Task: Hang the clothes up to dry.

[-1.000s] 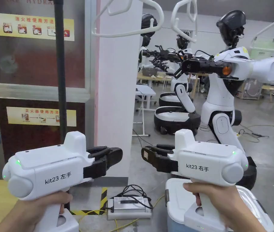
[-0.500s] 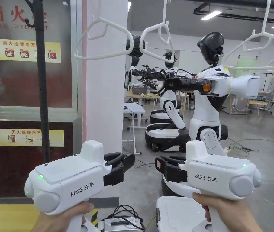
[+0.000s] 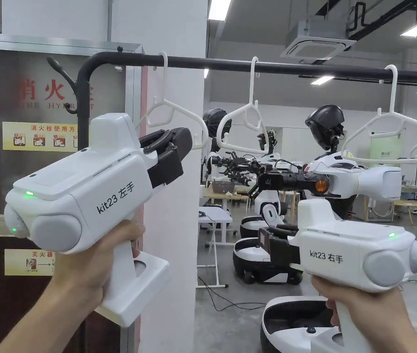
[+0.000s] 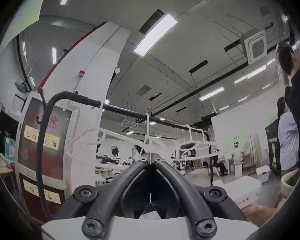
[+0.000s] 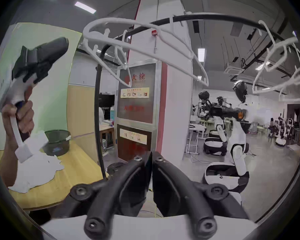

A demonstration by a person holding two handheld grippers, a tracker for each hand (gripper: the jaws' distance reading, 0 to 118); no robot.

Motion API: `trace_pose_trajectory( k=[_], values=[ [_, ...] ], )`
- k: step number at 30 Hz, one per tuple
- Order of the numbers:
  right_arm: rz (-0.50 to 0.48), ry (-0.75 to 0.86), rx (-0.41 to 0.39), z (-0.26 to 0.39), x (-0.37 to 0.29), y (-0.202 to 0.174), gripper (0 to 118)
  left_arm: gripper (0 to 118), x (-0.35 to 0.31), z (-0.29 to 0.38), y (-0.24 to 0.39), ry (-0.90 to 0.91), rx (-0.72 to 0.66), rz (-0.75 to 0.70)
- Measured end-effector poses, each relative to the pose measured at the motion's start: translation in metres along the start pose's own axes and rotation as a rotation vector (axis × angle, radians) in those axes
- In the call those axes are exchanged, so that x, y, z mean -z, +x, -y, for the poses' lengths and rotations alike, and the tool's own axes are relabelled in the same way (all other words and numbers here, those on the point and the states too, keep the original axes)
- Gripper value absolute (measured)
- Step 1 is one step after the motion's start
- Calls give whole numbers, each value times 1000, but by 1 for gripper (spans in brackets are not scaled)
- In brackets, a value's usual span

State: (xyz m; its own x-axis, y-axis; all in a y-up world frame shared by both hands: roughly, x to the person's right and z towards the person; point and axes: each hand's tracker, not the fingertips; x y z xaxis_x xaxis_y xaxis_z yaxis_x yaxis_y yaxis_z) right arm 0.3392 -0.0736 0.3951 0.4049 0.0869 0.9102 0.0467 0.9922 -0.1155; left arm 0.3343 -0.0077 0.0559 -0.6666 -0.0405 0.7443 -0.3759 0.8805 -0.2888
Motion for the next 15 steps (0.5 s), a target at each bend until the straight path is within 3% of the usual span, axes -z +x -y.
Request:
trace_pose_trajectory(
  k=[7, 9, 12, 13, 15],
  values=[
    [82, 101, -69, -122, -32, -7, 6, 0, 7, 11, -2, -39, -43, 16],
    [72, 98, -67, -161, -30, -5, 6, 0, 7, 12, 4, -40, 28, 5],
    [152, 36, -91, -219, -15, 0, 8, 0, 5, 13, 12, -68, 27, 36],
    [139, 36, -15, -234, -11, 4, 22, 0, 5, 13, 13, -67, 23, 37],
    [135, 25, 67, -258, 4, 7, 71, 0, 5, 14, 15, -70, 16, 35]
  ],
)
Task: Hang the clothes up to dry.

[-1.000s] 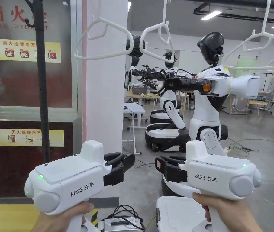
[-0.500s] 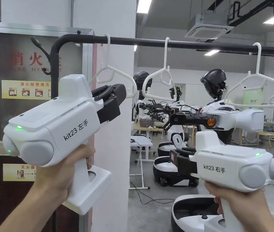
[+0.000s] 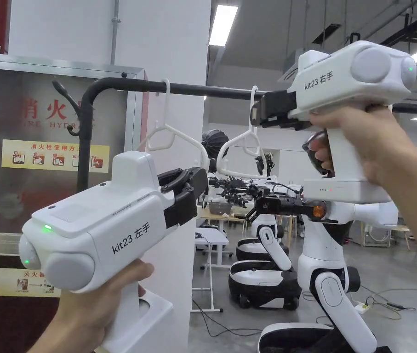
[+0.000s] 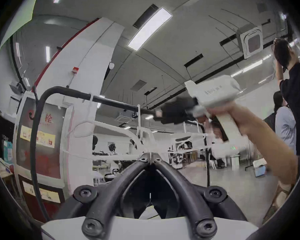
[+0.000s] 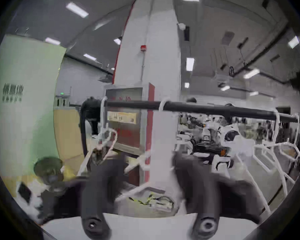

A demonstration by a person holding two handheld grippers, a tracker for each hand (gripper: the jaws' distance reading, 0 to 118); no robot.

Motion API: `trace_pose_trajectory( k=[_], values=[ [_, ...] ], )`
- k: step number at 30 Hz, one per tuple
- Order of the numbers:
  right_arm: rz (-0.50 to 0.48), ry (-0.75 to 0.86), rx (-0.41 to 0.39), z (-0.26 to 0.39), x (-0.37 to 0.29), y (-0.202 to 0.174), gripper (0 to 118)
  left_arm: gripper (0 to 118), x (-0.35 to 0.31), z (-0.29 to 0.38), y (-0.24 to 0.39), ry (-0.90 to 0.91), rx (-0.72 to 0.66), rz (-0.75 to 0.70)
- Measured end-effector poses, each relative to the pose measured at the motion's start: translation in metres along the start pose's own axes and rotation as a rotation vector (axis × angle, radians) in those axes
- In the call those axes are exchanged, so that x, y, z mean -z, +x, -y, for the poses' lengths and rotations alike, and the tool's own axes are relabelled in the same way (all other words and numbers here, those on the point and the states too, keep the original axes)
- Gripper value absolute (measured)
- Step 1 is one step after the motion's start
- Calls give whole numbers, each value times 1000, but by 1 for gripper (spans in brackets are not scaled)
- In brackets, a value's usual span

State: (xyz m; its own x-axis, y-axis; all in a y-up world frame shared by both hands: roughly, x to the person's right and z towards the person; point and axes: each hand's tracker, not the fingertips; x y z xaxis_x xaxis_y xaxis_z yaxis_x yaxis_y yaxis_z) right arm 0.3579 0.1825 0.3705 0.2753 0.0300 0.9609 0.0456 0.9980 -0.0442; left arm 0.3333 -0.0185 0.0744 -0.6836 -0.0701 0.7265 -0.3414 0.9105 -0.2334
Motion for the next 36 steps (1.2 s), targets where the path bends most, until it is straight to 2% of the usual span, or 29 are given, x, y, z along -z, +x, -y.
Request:
trace_pose_trajectory(
  k=[1, 2, 4, 5, 6, 7, 9, 10, 12, 14, 15, 17, 18, 19, 20, 21, 23, 26, 27, 29, 30, 31, 34, 36],
  values=[
    [29, -67, -13, -11, 12, -2, 111, 0, -1, 2, 1, -9, 7, 4],
    [22, -136, -6, -19, 24, -1, 118, 0, -1, 4, 2, -17, 24, 6],
    [-22, -160, 122, -34, 39, 3, 118, 0, 0, 10, 6, -33, 58, -12],
    [-20, -185, 119, -37, 43, 0, 118, 0, 0, 12, 6, -49, 53, -6],
    [-49, -227, 57, -40, 53, -3, 118, 0, -2, 16, 6, -62, 50, 3],
    [-26, -228, 10, -41, 61, -5, 118, 0, -4, 19, 5, -56, 51, 11],
    [129, -270, 64, -38, 76, -11, 118, 0, -5, 21, 5, -63, 45, 13],
    [143, -335, 24, -32, 79, -12, 118, 0, -5, 23, 5, -63, 52, 18],
    [159, -324, -48, -23, 91, -14, 118, 0, -6, 25, 7, -77, 79, 16],
    [143, -374, -2, -12, 101, -12, 117, 0, -8, 26, 6, -88, 66, 38],
    [126, -358, 50, -9, 102, -9, 116, 0, -9, 27, 5, -88, 63, 41],
    [128, -360, 37, -5, 101, -9, 114, 0, -12, 30, 6, -97, 74, 31],
    [139, -362, 21, -6, 107, -5, 110, 0, -12, 31, 5, -107, 80, 46],
    [178, -395, -4, -4, 108, -6, 92, 0, -12, 33, 4, -110, 80, 54],
    [157, -390, -12, -3, 106, -5, 69, 0, -12, 36, 4, -114, 81, 53],
    [144, -393, -11, -4, 106, -4, 52, 0, -11, 37, 4, -120, 84, 54],
    [148, -380, 15, -4, 106, -3, 52, 0, -12, 40, 1, -124, 67, 57],
    [202, -375, -13, -4, 108, -1, 52, 0, -14, 42, 0, -127, 54, 59],
    [191, -380, -10, -3, 107, 0, 52, 0, -16, 42, 0, -123, 68, 59],
    [120, -396, 61, 1, 107, 5, 43, 0, -17, 43, 0, -126, 74, 61],
    [118, -413, 95, 1, 108, 8, 29, 0, -17, 44, -1, -132, 72, 62],
    [114, -403, 85, 3, 108, 9, 21, 0, -17, 44, -1, -135, 72, 60],
    [115, -395, 48, 6, 107, 9, 19, 0, -21, 45, -3, -134, 47, 59],
    [109, -394, -31, 7, 104, 8, 16, 0, -25, 47, -3, -133, 48, 64]
  ],
)
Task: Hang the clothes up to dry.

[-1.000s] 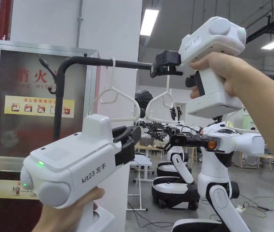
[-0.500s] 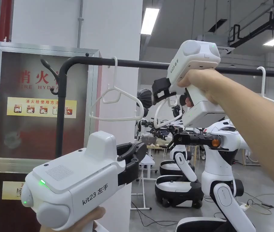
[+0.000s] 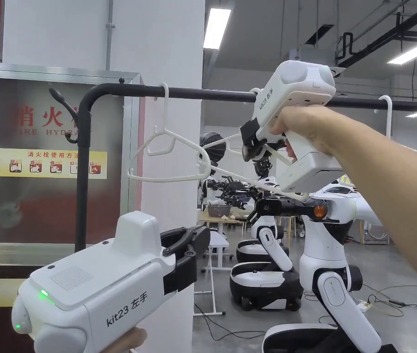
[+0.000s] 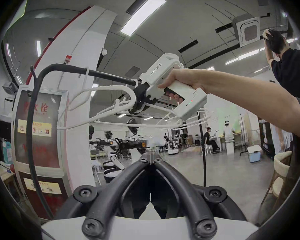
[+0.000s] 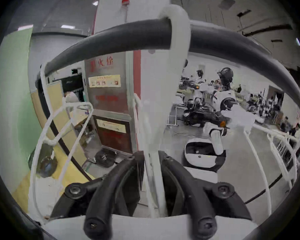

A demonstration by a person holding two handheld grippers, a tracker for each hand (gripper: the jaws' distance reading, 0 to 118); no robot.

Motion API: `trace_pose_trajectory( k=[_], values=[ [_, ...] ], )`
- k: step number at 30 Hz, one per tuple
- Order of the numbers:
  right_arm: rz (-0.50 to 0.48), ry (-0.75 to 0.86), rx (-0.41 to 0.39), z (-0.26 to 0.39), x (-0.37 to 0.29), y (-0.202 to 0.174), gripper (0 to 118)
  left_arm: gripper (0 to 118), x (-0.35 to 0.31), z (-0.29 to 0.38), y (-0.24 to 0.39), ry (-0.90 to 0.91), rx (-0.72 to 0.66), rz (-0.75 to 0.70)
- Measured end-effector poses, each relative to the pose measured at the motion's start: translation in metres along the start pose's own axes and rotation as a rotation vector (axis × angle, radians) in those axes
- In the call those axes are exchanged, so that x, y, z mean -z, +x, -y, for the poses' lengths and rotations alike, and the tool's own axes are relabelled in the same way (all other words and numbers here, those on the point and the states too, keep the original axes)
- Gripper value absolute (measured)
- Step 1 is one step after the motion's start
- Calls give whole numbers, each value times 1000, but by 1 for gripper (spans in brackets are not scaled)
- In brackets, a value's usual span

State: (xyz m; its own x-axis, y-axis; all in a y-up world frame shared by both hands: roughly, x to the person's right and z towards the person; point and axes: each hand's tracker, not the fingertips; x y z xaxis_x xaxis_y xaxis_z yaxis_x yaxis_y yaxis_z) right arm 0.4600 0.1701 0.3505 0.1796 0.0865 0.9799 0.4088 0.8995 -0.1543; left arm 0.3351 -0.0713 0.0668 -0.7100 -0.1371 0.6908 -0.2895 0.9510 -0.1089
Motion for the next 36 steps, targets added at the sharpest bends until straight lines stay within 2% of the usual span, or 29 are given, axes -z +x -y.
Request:
trace_pose_trajectory(
  k=[2, 5, 6, 7, 8, 11, 15, 18, 20, 26, 30, 33, 34, 36],
  values=[
    [-27, 10, 47, -1, 1, 6, 10, 0, -1, 2, 0, -5, 4, -9],
    [-18, 30, 11, 4, 1, 6, 9, 0, -3, 4, -2, -6, -3, -12],
    [-75, 27, 24, 2, -1, 12, 9, 0, -3, 5, -3, -8, -2, -11],
    [-90, 38, 76, 2, -2, 15, 9, 0, -3, 5, -3, -11, -1, -16],
    [-92, 36, 38, 2, -4, 14, 9, 0, -3, 6, -4, -11, 0, -18],
    [-61, 58, 21, 4, -7, 15, 9, 0, -3, 6, -7, -11, -16, -19],
    [-79, 81, 26, 5, -17, 18, 9, 0, -3, 7, -8, -13, -21, -25],
    [-64, 195, 51, 4, -37, 26, 9, 0, -3, 7, -8, -12, -20, -25],
    [-60, 165, 39, 6, -45, 30, 9, 0, -1, 7, -8, -13, -20, -28],
    [-66, 255, 2, 52, -54, 52, 9, 0, 5, 8, -2, -10, -16, -28],
    [-138, 382, -17, 98, -68, 59, 9, 0, 15, 4, 1, -15, -18, -24],
    [-95, 416, -55, 132, -62, 55, 9, 0, 30, 5, 10, -53, 63, -55],
    [-77, 398, -90, 148, -59, 56, 9, 0, 34, 10, 12, -62, 58, -50],
    [-53, 379, -110, 179, -36, 59, 9, 0, 45, 26, 12, -109, 52, -23]
  ],
)
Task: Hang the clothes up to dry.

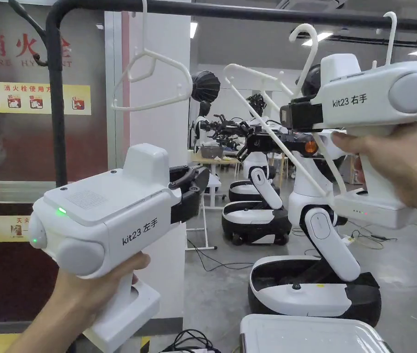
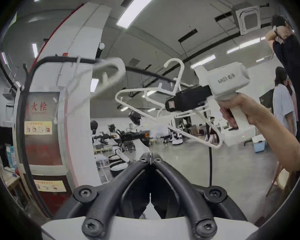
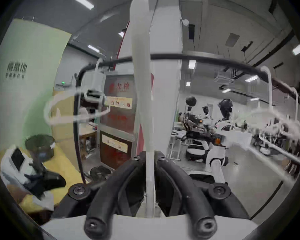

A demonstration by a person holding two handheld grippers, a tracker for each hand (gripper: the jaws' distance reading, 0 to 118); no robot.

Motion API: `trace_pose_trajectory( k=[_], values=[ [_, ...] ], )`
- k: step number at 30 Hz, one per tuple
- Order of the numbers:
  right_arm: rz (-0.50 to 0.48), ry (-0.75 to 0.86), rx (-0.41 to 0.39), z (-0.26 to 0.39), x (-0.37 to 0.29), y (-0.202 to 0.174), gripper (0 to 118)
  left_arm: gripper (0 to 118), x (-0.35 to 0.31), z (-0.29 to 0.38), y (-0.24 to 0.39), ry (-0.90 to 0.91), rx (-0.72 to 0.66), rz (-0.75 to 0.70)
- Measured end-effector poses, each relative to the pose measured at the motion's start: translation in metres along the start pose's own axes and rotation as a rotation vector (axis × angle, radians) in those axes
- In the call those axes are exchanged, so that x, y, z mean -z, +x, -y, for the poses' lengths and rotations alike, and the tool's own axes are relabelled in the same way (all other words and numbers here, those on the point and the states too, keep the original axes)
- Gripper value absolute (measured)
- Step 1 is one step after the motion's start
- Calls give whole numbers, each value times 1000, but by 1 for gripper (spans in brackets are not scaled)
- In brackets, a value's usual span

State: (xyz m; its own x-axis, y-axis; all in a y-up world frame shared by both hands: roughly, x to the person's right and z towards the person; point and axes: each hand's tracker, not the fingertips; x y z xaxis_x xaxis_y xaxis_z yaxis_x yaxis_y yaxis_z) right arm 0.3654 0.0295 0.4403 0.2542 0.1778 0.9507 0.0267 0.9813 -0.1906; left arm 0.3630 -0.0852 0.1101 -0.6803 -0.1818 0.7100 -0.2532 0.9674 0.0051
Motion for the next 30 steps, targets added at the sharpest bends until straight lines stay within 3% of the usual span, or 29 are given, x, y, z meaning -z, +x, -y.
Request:
trace_pose_trajectory(
  k=[3, 5, 6, 7, 9, 11, 14, 17, 21, 22, 23, 24, 26, 28, 30],
  values=[
    [-30, -27, 7, 65, 15, -3, 9, 0, 15, 35, 3, -69, 13, -20],
    [66, -51, -70, 105, 30, -15, 9, 0, 24, 64, 0, -84, 15, -23],
    [50, -51, -114, 125, 35, -22, 9, 0, 29, 82, -1, -106, -35, -29],
    [43, -52, -87, 142, 43, -24, 9, 0, 34, 91, 0, -49, 10, -33],
    [1, -45, -12, 172, 60, -23, 9, 0, 51, 120, -4, -140, 46, -119],
    [13, -42, 157, 196, 84, -10, 9, 0, 72, 144, -8, -257, 72, -192],
    [4, -72, 166, 219, 103, -9, 9, 0, 74, 168, -22, -234, -54, -145],
    [-145, -119, 200, 236, 109, 0, 9, 0, 64, 172, -31, -238, -74, -109],
    [-303, -81, 177, 237, 89, 7, 9, 0, 53, 156, -44, -212, -201, 145],
    [-366, -72, 162, 237, 81, 8, 9, 0, 52, 153, -44, -205, -206, 211],
    [-511, -60, 135, 235, 73, 11, 9, 0, 52, 149, -42, -202, -230, 361],
    [-569, -60, 134, 233, 66, 13, 9, 0, 50, 146, -37, -196, -218, 404],
    [-608, -8, 105, 233, 54, 8, 9, 0, 48, 143, -39, -186, -186, 364],
    [-646, -13, 161, 233, 47, 11, 9, 0, 46, 141, -41, -172, -185, 403],
    [-647, -3, 151, 235, 43, 10, 9, 0, 48, 141, -37, -174, -186, 394]
  ],
)
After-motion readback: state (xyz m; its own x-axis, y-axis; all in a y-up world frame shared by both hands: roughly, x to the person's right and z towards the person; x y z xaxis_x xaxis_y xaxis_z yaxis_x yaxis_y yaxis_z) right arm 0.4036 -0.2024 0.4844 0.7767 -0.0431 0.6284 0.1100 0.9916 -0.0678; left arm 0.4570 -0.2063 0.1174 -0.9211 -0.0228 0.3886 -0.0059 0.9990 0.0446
